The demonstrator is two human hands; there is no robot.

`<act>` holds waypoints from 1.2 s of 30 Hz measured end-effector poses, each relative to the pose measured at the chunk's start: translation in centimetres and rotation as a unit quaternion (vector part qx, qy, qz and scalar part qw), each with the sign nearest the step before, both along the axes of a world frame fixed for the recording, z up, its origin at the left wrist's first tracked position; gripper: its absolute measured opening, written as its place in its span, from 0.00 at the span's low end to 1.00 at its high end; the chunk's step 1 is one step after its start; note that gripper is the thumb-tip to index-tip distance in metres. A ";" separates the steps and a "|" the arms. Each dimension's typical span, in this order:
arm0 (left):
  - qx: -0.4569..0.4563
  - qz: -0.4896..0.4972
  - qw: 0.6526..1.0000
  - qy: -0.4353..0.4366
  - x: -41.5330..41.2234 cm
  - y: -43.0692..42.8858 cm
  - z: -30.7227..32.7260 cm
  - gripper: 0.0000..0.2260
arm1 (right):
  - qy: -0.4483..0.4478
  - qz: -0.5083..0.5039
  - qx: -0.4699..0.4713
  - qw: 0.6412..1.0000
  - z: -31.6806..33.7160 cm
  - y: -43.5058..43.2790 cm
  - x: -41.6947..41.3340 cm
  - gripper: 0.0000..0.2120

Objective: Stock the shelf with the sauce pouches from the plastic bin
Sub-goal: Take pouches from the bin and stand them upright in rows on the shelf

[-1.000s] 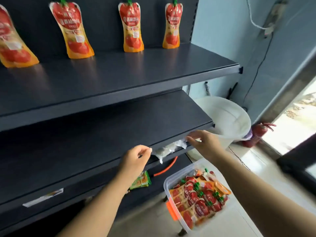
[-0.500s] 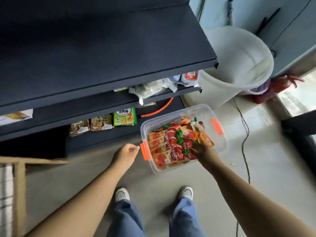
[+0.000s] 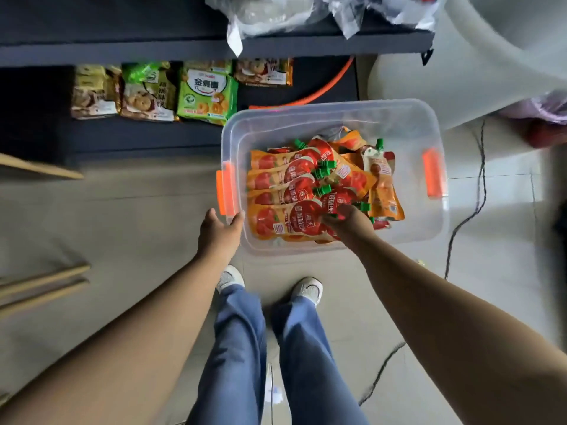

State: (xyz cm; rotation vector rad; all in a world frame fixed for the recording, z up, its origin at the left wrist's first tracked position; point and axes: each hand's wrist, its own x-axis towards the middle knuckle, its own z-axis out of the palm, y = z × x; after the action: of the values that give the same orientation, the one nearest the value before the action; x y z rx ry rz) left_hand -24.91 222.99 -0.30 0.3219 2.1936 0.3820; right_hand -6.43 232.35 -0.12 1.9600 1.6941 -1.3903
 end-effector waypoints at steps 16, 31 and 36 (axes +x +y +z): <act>0.093 0.041 0.991 -0.084 1.1 -1.5 -2.3 0.21 | 0.018 0.074 0.092 0.993 -0.8 -1.8 -2.2 0.13; 0.213 -0.412 0.882 -0.087 -0.7 2.8 4.8 0.47 | 0.187 0.166 0.108 0.962 11.6 3.1 -2.5 0.09; 0.215 -0.315 0.903 -0.199 -0.3 4.1 6.1 0.27 | 0.364 0.001 -0.065 0.929 11.1 4.2 -1.3 0.16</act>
State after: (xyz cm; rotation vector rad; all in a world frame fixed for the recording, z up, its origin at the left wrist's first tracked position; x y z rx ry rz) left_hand -25.20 227.06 5.77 1.0647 1.4811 0.5065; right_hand -7.78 236.51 11.00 1.4430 1.7762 -2.3576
